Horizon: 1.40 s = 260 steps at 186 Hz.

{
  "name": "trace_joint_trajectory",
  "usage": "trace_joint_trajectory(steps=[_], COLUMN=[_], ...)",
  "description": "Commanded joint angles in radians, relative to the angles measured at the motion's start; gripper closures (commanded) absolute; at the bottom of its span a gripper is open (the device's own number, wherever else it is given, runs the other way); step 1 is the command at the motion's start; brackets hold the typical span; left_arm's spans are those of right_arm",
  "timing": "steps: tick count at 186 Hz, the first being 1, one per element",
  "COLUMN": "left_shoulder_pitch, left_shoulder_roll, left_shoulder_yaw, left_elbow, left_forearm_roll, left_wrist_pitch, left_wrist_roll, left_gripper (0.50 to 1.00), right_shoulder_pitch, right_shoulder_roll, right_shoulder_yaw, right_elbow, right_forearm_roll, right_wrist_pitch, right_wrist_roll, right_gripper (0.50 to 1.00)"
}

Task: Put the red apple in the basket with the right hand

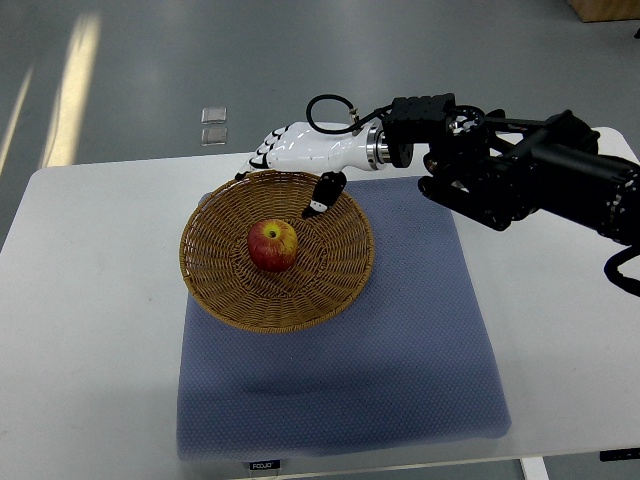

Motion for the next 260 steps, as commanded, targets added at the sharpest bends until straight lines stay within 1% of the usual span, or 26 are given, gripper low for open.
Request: trace_joint_trajectory(steps=[1,31,71,95,105,107,115,125,126,132,148,151,160,161,166,175,176,178,192,236,260], left_shoulder_pitch=[0.0,0.0,0.0,0.0,0.0,0.0,0.0,0.0,0.0,0.0,0.0,0.0,0.0,0.0,0.0,0.0,0.0,0.0,0.0,0.0,0.0], left_shoulder_roll=[0.0,0.0,0.0,0.0,0.0,0.0,0.0,0.0,0.0,0.0,0.0,0.0,0.0,0.0,0.0,0.0,0.0,0.0,0.0,0.0,0.0], left_shoulder_yaw=[0.0,0.0,0.0,0.0,0.0,-0.002,-0.002,-0.002,-0.002,-0.002,-0.002,-0.002,-0.002,0.0,0.0,0.0,0.0,0.0,0.0,0.0,0.0], left_elbow=[0.001,-0.001,0.001,-0.001,-0.001,0.001,-0.001,-0.001,-0.001,0.001,-0.001,0.001,0.001,0.001,-0.001,-0.001,-0.003,-0.003,-0.001,-0.001,0.001], left_forearm_roll=[0.0,0.0,0.0,0.0,0.0,0.0,0.0,0.0,0.0,0.0,0.0,0.0,0.0,0.0,0.0,0.0,0.0,0.0,0.0,0.0,0.0], left_wrist_pitch=[0.0,0.0,0.0,0.0,0.0,0.0,0.0,0.0,0.0,0.0,0.0,0.0,0.0,0.0,0.0,0.0,0.0,0.0,0.0,0.0,0.0], left_wrist_roll=[0.0,0.0,0.0,0.0,0.0,0.0,0.0,0.0,0.0,0.0,0.0,0.0,0.0,0.0,0.0,0.0,0.0,0.0,0.0,0.0,0.0], left_gripper=[0.5,0.5,0.5,0.5,0.5,0.5,0.5,0.5,0.5,0.5,0.5,0.5,0.5,0.5,0.5,0.5,0.5,0.5,0.5,0.5,0.5], right_shoulder_pitch=[0.003,-0.009,-0.092,-0.179,-0.179,-0.204,-0.222,-0.222,-0.251,-0.271,-0.291,-0.317,-0.317,-0.343,-0.358,-0.359,-0.38,-0.385,-0.418,-0.467,-0.472], right_shoulder_roll=[-0.029,-0.07,-0.092,-0.101,-0.101,-0.099,-0.098,-0.098,-0.093,-0.09,-0.09,-0.087,-0.087,-0.084,-0.085,-0.085,-0.084,-0.084,-0.082,-0.059,-0.056], right_shoulder_yaw=[0.07,0.159,0.237,0.284,0.284,0.3,0.315,0.315,0.333,0.346,0.363,0.384,0.384,0.41,0.432,0.432,0.47,0.478,0.519,0.535,0.536], right_elbow=[0.001,-0.001,-0.017,-0.02,-0.021,-0.019,-0.021,-0.021,-0.021,-0.021,-0.021,-0.022,-0.022,-0.021,-0.021,-0.021,-0.021,-0.022,-0.022,-0.021,-0.021], right_forearm_roll=[0.109,0.404,0.778,0.979,0.979,1.048,1.09,1.09,1.14,1.169,1.203,1.243,1.243,1.281,1.312,1.312,1.367,1.378,1.45,1.579,1.676], right_wrist_pitch=[0.018,0.093,0.102,0.112,0.112,0.113,0.113,0.113,0.115,0.115,0.115,0.115,0.115,0.118,0.127,0.127,0.147,0.152,0.159,0.159,0.159], right_wrist_roll=[0.001,0.0,-0.004,-0.005,-0.005,-0.005,-0.005,-0.005,-0.005,-0.005,-0.005,-0.005,-0.005,-0.007,-0.011,-0.011,-0.028,-0.034,-0.063,-0.092,-0.132], right_gripper=[0.587,0.585,0.585,0.585,0.585,0.585,0.585,0.585,0.585,0.585,0.585,0.585,0.585,0.585,0.585,0.585,0.585,0.583,0.583,0.576,0.576])
